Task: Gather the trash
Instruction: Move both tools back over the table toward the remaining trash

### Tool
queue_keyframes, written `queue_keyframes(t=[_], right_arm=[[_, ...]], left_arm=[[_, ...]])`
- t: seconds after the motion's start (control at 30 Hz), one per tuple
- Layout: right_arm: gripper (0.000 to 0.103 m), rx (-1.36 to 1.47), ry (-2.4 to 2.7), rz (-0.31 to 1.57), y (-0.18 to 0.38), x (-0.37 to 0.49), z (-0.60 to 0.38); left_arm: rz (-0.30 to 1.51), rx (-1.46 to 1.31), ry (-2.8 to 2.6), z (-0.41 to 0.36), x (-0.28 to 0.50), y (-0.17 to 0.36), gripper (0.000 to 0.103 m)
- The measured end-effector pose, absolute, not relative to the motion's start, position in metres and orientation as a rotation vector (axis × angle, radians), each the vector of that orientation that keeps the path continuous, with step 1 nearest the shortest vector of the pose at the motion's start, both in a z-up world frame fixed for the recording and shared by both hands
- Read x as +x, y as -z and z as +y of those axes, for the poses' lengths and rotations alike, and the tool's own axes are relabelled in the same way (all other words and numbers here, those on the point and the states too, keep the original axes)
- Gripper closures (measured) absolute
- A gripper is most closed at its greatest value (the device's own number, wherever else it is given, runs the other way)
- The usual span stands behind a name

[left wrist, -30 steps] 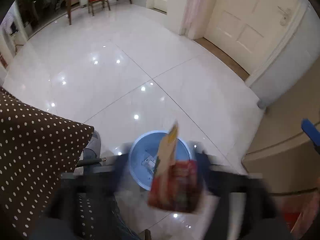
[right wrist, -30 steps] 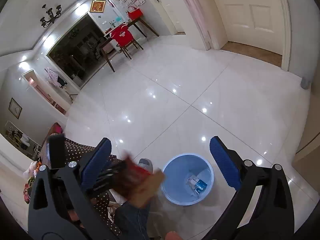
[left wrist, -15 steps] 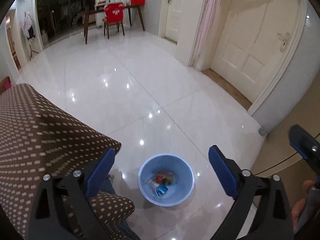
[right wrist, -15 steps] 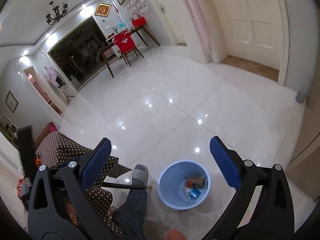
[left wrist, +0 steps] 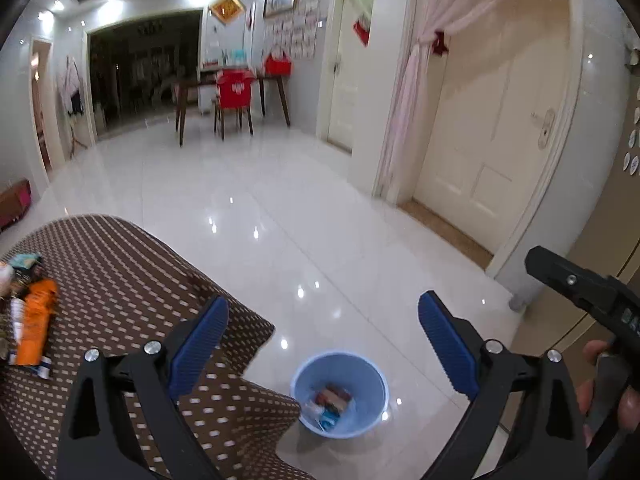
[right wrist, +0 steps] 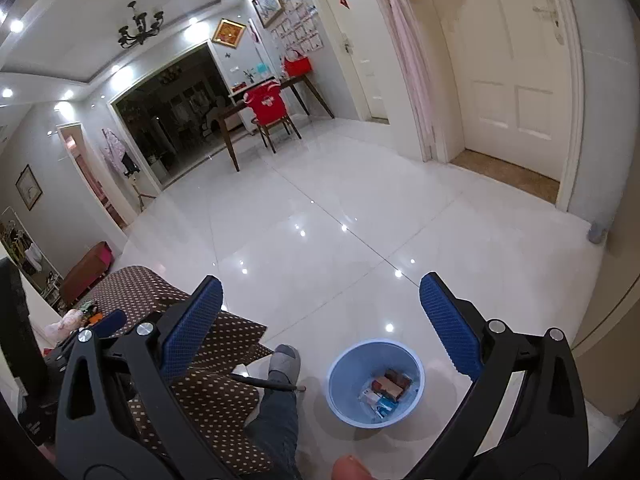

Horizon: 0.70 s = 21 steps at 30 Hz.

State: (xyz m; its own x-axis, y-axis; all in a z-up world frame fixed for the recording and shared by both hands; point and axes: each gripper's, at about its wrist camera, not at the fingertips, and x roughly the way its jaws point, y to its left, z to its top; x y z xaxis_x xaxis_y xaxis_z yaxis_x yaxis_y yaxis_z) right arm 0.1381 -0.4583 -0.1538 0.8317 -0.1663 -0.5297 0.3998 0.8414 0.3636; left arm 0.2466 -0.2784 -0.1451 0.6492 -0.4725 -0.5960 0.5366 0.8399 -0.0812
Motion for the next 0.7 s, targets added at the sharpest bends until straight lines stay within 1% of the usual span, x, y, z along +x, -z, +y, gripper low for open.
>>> queue_keyframes(t=[0.2,0.4,0.7], right_arm=[[0.006,0.429,0.263,0.502,0.132,0.148,-0.427],[0.006,0.355,0.186,0.5,0.113,0.163,-0.378],[0.006,0.28,0.046,0.494,0.093,0.192,-0.309]], left_arm=[[0.547,0.071,0.539,-0.237,0.23,0.122,0.009],[0.545,0.027,0.505,-0.191,0.224,0.11,0.009],[0.471,-0.016,0.313,-0.097,0.213,0.09,0.009]])
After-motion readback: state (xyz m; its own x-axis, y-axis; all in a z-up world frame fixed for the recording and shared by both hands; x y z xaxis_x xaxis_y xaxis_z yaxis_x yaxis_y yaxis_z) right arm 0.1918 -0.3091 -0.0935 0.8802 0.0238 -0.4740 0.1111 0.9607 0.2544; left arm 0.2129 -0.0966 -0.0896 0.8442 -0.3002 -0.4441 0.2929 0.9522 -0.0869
